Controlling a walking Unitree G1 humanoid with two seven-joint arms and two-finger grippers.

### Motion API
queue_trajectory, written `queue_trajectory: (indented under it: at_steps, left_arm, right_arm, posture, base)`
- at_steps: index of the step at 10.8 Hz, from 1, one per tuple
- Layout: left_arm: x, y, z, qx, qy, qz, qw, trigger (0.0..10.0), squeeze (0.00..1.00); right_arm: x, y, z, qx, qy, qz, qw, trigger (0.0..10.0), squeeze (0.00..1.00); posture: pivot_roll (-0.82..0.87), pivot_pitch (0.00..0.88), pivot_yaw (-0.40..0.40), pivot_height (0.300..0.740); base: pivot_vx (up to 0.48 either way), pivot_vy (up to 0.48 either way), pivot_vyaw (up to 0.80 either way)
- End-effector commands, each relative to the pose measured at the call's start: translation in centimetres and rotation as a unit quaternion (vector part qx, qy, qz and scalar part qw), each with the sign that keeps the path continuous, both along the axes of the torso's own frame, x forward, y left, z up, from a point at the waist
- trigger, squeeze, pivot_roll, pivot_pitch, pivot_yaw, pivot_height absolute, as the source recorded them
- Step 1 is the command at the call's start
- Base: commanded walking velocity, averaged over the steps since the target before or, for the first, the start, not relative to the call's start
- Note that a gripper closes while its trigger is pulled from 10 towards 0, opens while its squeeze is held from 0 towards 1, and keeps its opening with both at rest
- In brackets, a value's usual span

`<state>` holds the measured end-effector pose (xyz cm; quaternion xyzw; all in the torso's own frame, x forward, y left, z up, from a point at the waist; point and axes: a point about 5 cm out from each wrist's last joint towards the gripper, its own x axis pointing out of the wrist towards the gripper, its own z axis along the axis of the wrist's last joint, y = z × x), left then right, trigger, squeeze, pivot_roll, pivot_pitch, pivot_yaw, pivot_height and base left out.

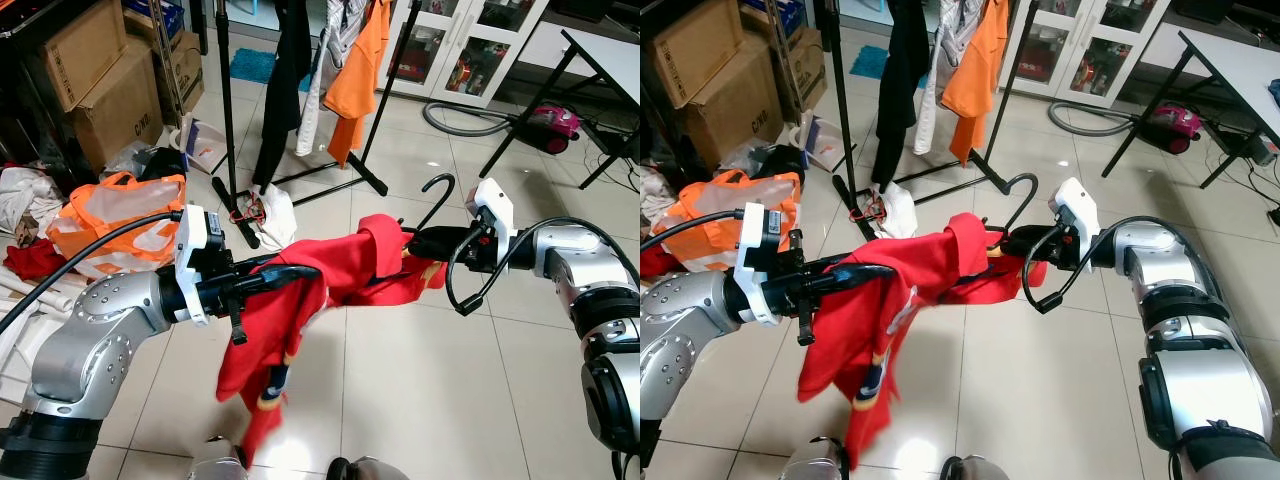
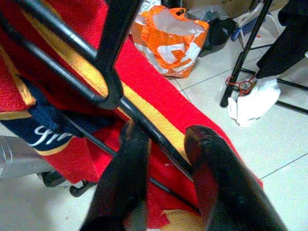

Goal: Hang hanger

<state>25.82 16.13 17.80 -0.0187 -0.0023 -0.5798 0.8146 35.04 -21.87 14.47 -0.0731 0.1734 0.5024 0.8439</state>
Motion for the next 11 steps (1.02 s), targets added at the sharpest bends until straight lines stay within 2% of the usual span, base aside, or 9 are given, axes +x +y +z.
queue_trajectory:
  at_steps: [1,11]
  left_arm:
    - [-0.32,-1.18,1.58,-0.021,-0.035,-0.032,0.999,10.0,0.00]
    - [-0.60,-1.39,1.62,-0.017,-0.028,-0.048,0.998,10.0,0.00]
  right_arm:
    - [0.19,-0.16,0.72,0.007,-0.010,0.002,1.000,0.0,0.00]
    - [0.07,-0.12,0.76,0.015,-0.006,0.012,1.000,0.0,0.00]
  posture:
    - [0.09,0.120,-0.153,0.740]
    - [0.08,0.125,-0.149,0.740]
  base:
    - [0.000,0.000,0.00]
    - [0.000,0.000,0.00]
